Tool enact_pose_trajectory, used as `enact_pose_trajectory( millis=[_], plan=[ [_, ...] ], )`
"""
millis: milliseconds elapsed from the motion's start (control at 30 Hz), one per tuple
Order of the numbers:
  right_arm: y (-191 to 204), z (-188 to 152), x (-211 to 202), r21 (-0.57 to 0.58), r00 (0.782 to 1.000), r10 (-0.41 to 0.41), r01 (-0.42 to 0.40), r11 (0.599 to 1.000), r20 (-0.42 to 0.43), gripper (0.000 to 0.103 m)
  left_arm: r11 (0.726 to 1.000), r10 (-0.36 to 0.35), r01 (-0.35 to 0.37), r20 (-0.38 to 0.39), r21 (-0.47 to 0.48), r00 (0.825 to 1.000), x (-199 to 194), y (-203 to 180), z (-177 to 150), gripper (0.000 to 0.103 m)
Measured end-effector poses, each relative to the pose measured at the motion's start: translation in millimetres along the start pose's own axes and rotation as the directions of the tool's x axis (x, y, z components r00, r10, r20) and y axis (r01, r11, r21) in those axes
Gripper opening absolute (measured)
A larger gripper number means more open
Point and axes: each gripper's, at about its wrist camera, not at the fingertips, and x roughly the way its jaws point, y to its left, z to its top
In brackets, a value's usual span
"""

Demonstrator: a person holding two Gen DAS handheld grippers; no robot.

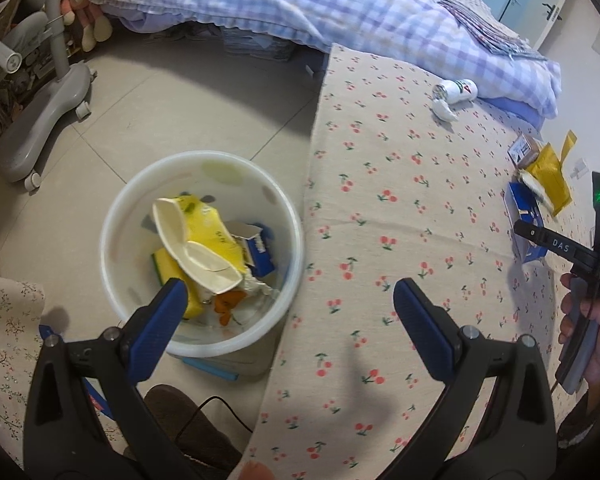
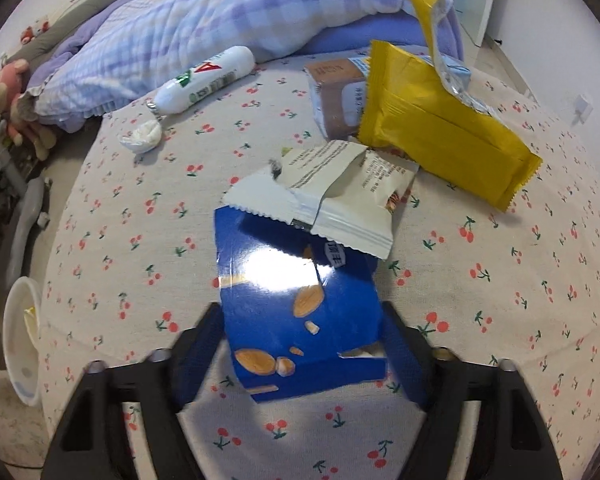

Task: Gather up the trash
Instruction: 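Grasp the blue biscuit box with the right tool while the left tool grasps the white wrapper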

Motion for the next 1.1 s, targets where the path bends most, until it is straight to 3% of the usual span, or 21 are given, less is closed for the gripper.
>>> enact_pose_trajectory(
  millis=[333,600,833,1100],
  plan=[
    [-6.4,-16.7,-49.2,-0.034,0.986,0.159,-0.16,0.987,-0.046,0.074,0.999,-0.014,0.014,-0.009,0.043,1.0,5.9,-34.4,0.5,0.102],
    [-39.0,-42.3,-99.3,-0.036,0.976,0.216,-0.216,0.976,0.018,0.074,0.996,-0.064,0.065,-0.024,0.057,0.998,17.9,-81.4,4.3,0.102],
    [-97.1,-57.0,-116.2,0.047,0.983,0.165,-0.169,0.984,0.081,0.074,0.989,-0.089,0.093,-0.046,0.115,0.995,34.7,-135.0,9.5,0.102],
    [-146.9,-60.8,-102.2,0.093,0.998,0.041,-0.046,0.995,0.053,0.074,0.964,-0.154,0.158,-0.035,0.212,0.987,56.3,-209.6,21.5,0.102]
  ],
)
